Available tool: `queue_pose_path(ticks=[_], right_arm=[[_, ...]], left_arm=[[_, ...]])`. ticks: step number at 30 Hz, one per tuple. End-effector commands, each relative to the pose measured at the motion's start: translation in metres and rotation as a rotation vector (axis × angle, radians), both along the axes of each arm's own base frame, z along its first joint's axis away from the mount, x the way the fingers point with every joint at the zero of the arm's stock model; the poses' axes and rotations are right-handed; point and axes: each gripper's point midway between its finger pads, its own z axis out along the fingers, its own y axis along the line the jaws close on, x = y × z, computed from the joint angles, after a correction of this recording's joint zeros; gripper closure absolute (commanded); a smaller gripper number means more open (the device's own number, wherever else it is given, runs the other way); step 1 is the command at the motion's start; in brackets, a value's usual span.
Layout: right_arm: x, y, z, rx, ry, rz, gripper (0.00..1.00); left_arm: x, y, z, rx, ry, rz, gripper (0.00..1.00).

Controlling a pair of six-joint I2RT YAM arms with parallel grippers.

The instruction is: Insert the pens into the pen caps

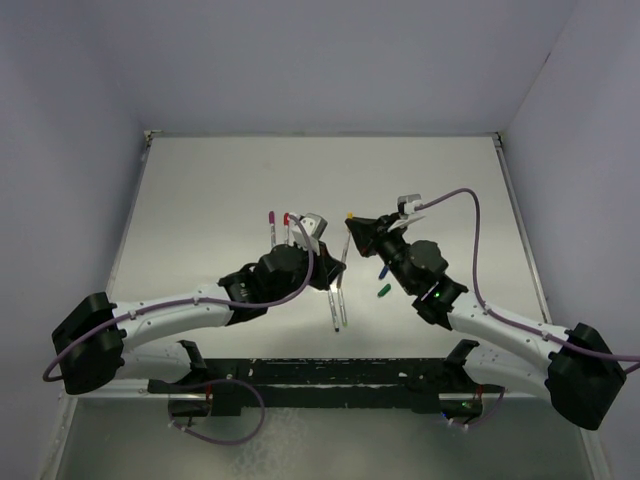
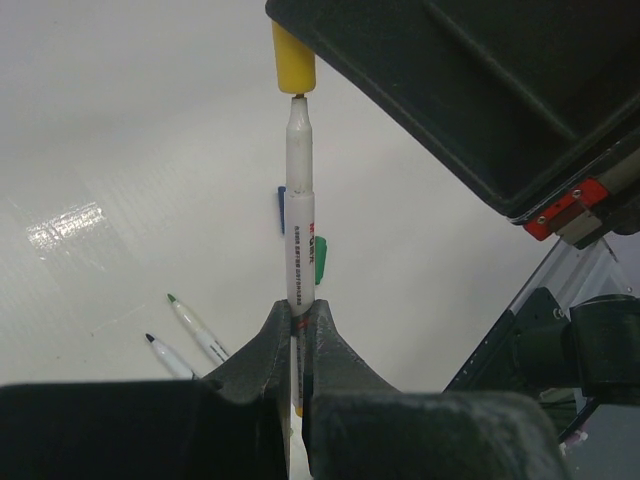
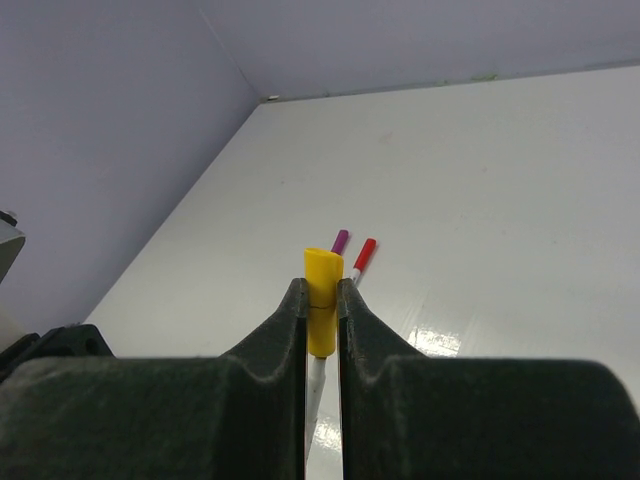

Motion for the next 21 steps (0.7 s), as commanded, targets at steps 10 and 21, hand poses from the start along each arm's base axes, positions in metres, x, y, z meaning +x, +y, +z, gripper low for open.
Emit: queue_pose_path(ticks=[10,21], right_arm=[[-0.0005,0.0007,0.0187,0.050,-0.065,0.007,1.00],[-0.0004,0.0056,0.0124,0.062,-0.046,0.025,1.00]], left_arm=[[0.0033,-0.0010,0.0194,-0.079,-0.032,0.022,1.00],[0.0051,0.0005,0.0213,-0.085,-0.038,0.036,1.00]])
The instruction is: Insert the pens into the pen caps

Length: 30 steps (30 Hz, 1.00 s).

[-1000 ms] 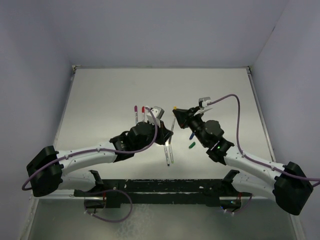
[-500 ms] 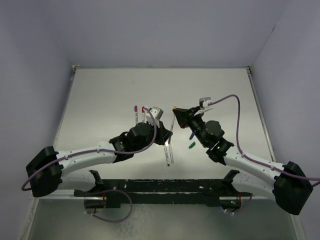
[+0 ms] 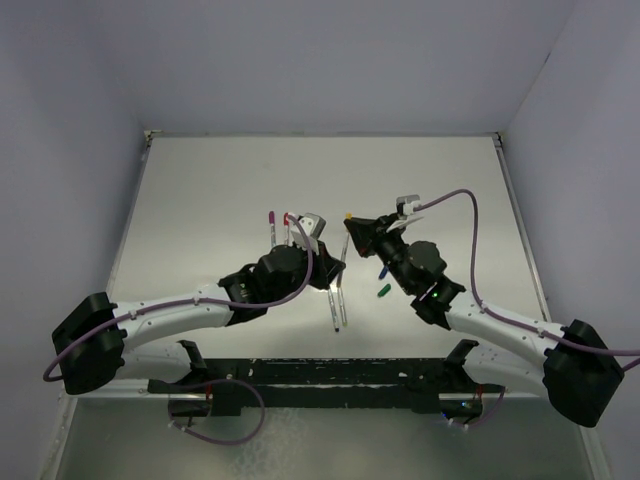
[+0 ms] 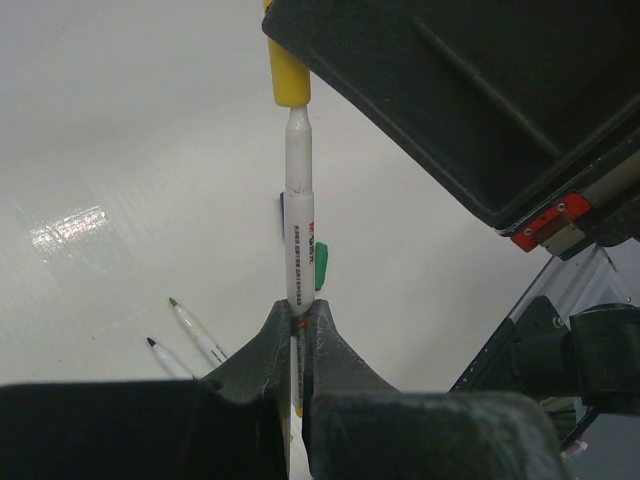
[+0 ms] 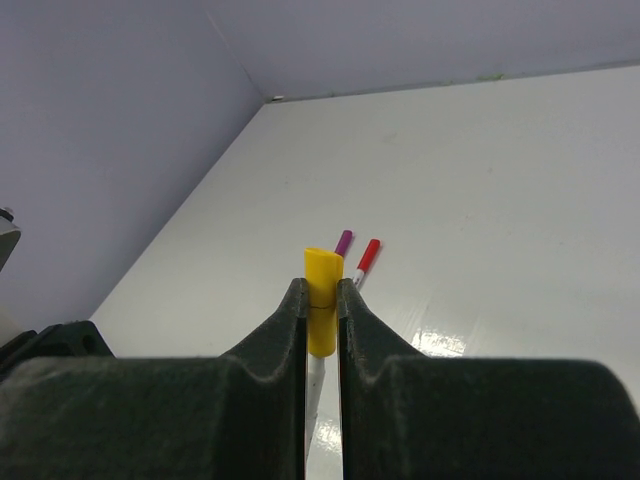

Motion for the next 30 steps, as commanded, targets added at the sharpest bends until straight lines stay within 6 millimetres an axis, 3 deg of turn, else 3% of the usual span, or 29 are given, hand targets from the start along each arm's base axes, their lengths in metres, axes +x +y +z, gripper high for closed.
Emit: queue_pose_path(ticks=[1,12,24,30], right_arm=[[-0.002,0.003,0.015,0.057,-0.039,0.020,1.00],[-0.006,0.004,0.012,0.080,-0.029,0.038,1.00],[-0.021,0.019,0.001,0.114,0.018,0.152,1.00],[-0.028,0.026,-0.013,0.082,0.061,0.197,1.00]], left_arm=[[0.004,-0.001,0.023,-0.078,-0.039,0.026,1.00],[0.009,0.002,0.025,-0.112,-0.043,0.067,1.00],[0.026,0.008,0.054,-0.243,-0.159,0.154,1.00],[0.035,0.005,0.065,-0.222,-0.222,0.169,1.00]])
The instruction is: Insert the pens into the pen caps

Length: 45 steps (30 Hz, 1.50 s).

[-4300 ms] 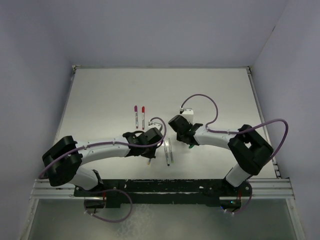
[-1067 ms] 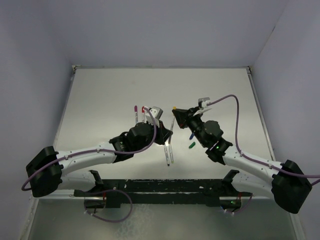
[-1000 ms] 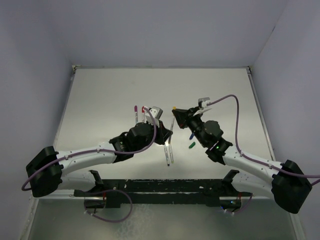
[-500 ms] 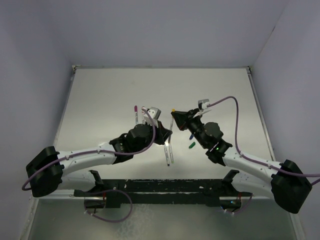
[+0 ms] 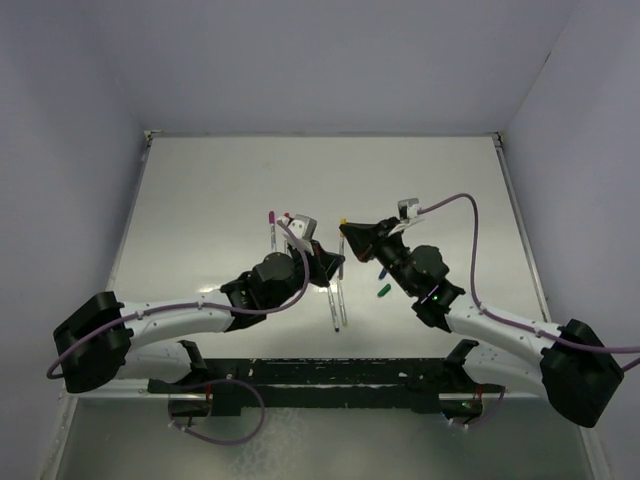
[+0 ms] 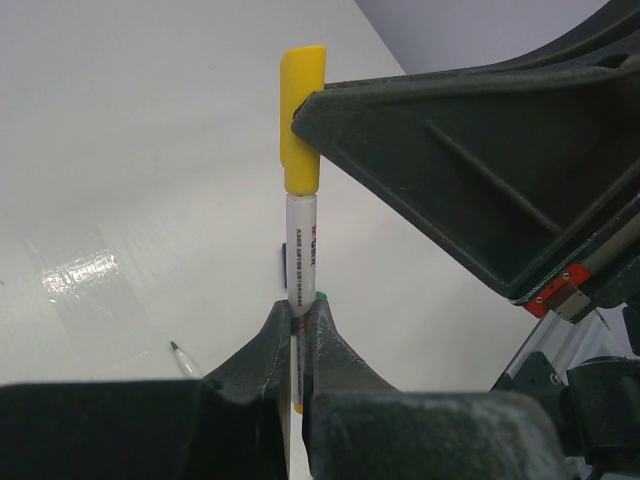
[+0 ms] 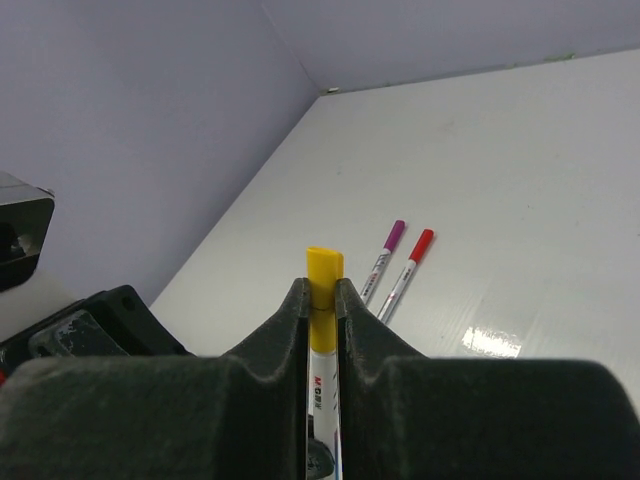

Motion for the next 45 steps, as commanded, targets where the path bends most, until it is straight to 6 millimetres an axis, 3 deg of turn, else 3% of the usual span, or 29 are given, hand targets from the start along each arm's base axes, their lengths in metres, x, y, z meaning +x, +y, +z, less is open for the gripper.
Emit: queue_pose_path(ticks=[1,6,12,22,28,33,41,45], right_arm=[[-0.012,0.012,-0.014,-0.027,0.037,0.087,1.00],[-0.015,0.017,-0.028,-0.088,0.083,0.125,1.00],[-0.018,0.022,-0.052,-0.179,0.161,0.158,1.00],[-0.023,0.027,-0.101,-0.296,0.293,0.185,1.00],[-0.023,0.029,-0.114,-0.339,0.324,0.182,1.00],[-0.017,0.025,-0.102,-0.335,0.283,0.145,1.00],[-0.010,-0.008,-0.069,-0.349,0.216,-0.001,1.00],[-0.007,-0.031,-0.057,-0.372,0.184,-0.095,0.84]], left_arm=[[0.021,-0.002,0.054,-0.107,-0.143,0.073,1.00],[0.030,0.000,0.058,-0.086,-0.168,0.092,1.00],[0.045,0.015,0.067,-0.081,-0.197,0.136,1.00],[0.054,0.025,0.103,-0.127,-0.291,0.145,1.00],[0.055,0.023,0.118,-0.143,-0.326,0.125,1.00],[0.058,0.028,0.105,-0.099,-0.291,0.150,1.00],[0.081,0.058,0.054,0.038,-0.121,0.256,1.00],[0.101,0.065,0.022,0.157,-0.021,0.296,1.00]])
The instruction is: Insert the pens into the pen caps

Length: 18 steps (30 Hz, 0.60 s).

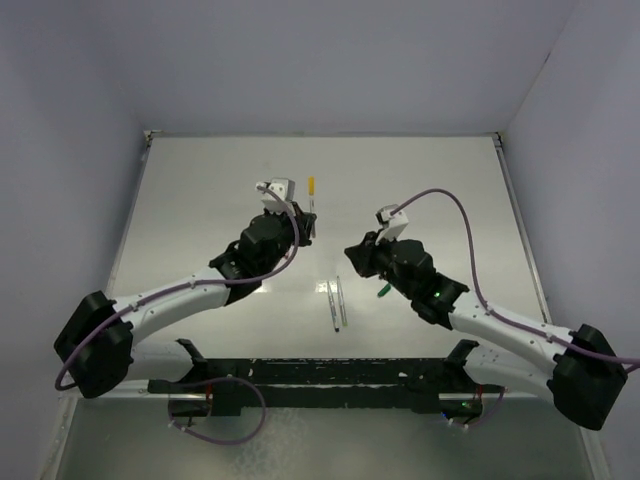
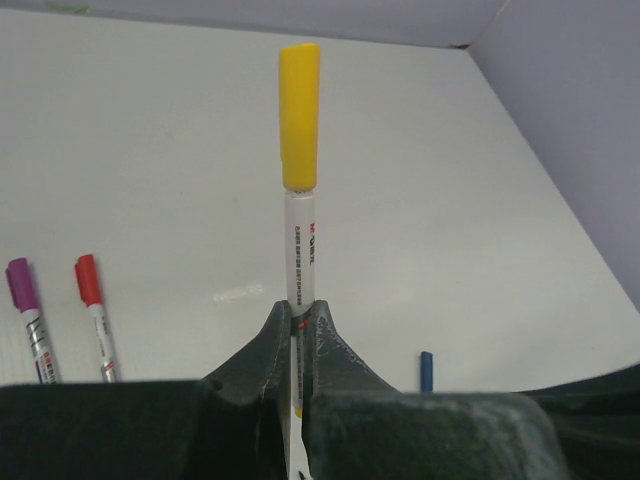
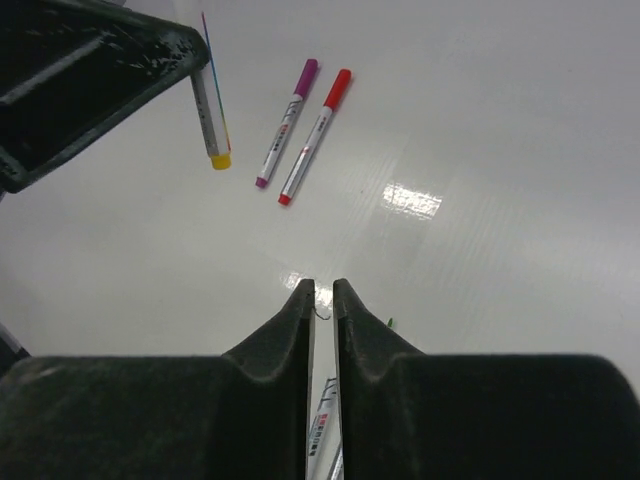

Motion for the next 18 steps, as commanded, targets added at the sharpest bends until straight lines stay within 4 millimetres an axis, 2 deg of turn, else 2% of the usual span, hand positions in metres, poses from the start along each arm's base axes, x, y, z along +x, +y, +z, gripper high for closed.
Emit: queue_pose_path(ticks=[1,3,7,11,18], right_arm=[[0.009,-0.030,0.023,-0.048,-0.083,-0.127,0.79],[0.009,-0.040,0.029,-0.060,-0.101,-0.160,0.72],[0.009,-0.056,0.041,-0.068,-0.136,-0.211,0.69],[0.006,-0.065,0.049,-0.069,-0.156,-0.233,0.69],[0.005,-0.065,0.046,-0.054,-0.148,-0.233,0.68]], left_arm=[[0.025,0.004,-0.018,0.069,0.116,0.064,1.00],[0.034,0.001,-0.036,0.113,0.178,0.060,1.00],[0.047,-0.004,-0.077,0.190,0.297,0.055,1.00],[0.059,-0.004,-0.104,0.240,0.371,0.084,1.00],[0.072,0.006,-0.141,0.340,0.480,0.145,1.00]])
